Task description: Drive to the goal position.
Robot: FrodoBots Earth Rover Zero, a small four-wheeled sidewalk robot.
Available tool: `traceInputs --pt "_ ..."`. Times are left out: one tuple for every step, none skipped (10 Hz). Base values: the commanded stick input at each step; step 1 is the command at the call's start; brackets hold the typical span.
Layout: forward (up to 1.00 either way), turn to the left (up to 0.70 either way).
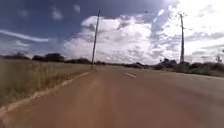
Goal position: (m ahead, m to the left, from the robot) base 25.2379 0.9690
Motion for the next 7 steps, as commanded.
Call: traceInputs --pt "0.97 0.0" --pt "0.97 0.0" --pt "0.97 0.0" --pt "0.97 0.0" --pt "1.0 0.0" --pt "1.0 0.0" --pt "1.0 0.0"
